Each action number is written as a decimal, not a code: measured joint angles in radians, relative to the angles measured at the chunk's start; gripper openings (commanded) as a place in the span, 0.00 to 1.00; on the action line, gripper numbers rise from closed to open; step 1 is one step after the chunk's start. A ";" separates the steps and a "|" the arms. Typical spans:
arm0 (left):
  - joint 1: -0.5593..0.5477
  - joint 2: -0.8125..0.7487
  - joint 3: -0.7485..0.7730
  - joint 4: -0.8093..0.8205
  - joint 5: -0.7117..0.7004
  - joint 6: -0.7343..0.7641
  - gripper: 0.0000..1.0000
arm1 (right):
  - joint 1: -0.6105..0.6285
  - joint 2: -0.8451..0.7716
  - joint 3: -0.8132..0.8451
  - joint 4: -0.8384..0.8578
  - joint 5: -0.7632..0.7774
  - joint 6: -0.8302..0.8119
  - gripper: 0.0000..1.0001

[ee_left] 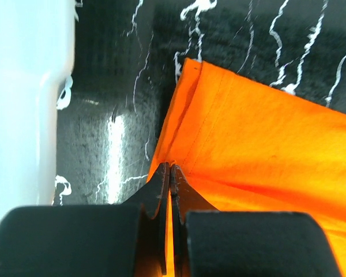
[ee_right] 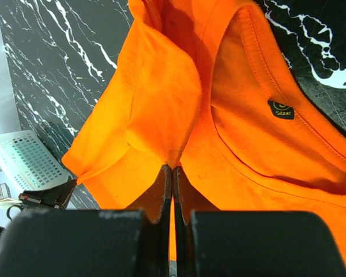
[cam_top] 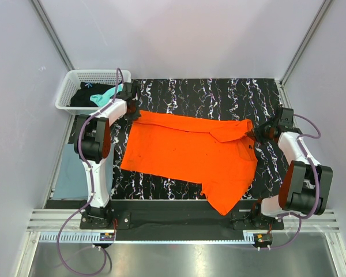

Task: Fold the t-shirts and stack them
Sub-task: Fold the tshirt

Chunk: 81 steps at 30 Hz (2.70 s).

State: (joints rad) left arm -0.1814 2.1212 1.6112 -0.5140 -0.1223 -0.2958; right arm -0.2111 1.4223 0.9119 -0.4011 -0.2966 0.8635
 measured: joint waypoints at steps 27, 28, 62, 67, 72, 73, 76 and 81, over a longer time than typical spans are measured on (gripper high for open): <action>0.000 0.001 -0.002 -0.034 -0.029 -0.012 0.00 | 0.000 -0.048 -0.003 -0.010 -0.004 -0.003 0.00; 0.000 0.001 -0.002 -0.035 -0.029 -0.012 0.00 | 0.000 -0.053 -0.007 -0.011 -0.004 -0.003 0.00; -0.001 -0.082 -0.038 -0.154 -0.059 -0.089 0.53 | -0.001 -0.037 -0.071 -0.101 0.028 -0.112 0.18; -0.007 -0.185 -0.041 -0.181 -0.057 -0.130 0.47 | -0.001 -0.035 -0.077 -0.145 0.034 -0.158 0.15; -0.034 -0.201 -0.023 -0.175 -0.036 -0.154 0.46 | -0.001 -0.023 -0.097 -0.156 0.023 -0.179 0.00; -0.039 -0.200 -0.023 -0.177 -0.029 -0.158 0.46 | -0.001 -0.019 -0.104 -0.159 0.023 -0.179 0.00; -0.055 -0.198 -0.023 -0.175 -0.001 -0.168 0.47 | -0.001 0.005 -0.107 -0.176 0.026 -0.191 0.23; -0.090 -0.155 0.008 -0.151 0.053 -0.160 0.45 | -0.001 0.101 0.012 -0.195 0.059 -0.241 0.44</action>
State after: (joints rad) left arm -0.2710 1.9663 1.6188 -0.6651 -0.0689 -0.4561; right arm -0.2123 1.5234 0.9237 -0.5964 -0.2375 0.6224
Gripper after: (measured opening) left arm 0.463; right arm 0.347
